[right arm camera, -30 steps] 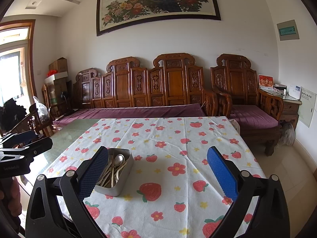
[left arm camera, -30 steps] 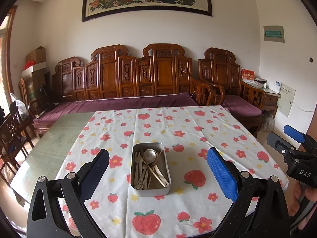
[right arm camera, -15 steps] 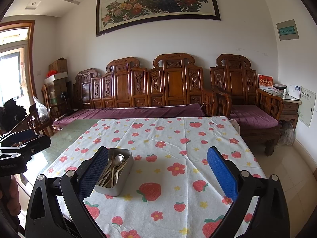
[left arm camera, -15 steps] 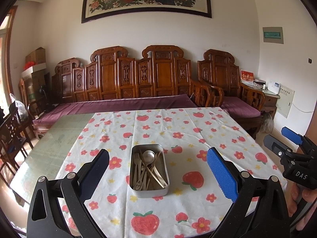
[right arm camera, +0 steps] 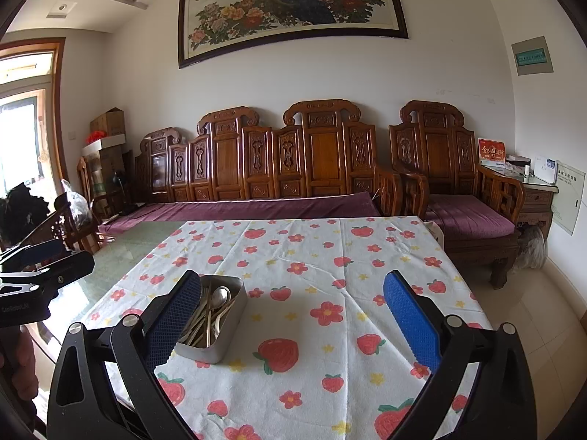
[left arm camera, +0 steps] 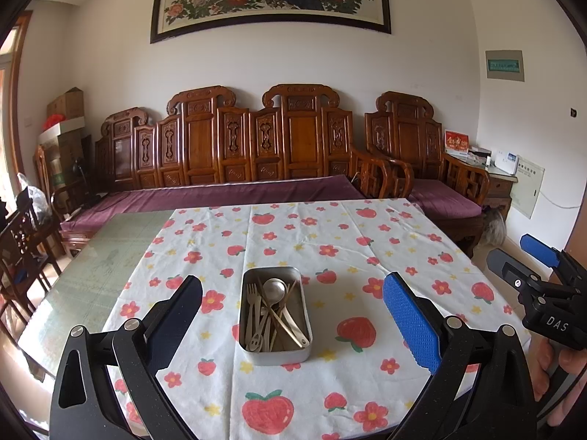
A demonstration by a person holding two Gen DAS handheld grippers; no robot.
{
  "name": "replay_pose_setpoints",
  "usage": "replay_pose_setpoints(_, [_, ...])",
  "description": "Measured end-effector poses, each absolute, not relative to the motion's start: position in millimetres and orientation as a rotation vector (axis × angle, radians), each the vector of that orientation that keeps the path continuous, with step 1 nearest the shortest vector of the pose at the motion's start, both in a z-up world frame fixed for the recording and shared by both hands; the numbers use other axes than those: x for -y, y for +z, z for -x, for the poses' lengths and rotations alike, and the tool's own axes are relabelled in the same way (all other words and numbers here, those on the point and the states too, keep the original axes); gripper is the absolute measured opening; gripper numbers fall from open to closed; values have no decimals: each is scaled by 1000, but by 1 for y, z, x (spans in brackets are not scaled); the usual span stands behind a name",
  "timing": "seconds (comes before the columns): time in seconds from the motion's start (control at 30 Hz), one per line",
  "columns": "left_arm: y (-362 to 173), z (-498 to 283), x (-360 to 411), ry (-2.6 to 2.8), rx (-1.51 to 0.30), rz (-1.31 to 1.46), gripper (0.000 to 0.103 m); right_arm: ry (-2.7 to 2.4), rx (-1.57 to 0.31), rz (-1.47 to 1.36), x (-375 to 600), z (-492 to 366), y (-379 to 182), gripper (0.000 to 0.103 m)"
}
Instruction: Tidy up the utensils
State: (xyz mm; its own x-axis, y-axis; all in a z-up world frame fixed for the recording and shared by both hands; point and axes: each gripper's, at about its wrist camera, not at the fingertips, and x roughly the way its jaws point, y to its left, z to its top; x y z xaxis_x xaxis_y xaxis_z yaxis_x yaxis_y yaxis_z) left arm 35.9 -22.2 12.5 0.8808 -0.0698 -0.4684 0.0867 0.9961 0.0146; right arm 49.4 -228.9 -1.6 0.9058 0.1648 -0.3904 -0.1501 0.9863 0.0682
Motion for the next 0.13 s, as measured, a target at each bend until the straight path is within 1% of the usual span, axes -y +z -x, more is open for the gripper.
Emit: replay_pose_setpoints(0.13, [14, -35, 23, -80, -486, -35, 95, 163, -407, -37, 229, -49, -2, 100])
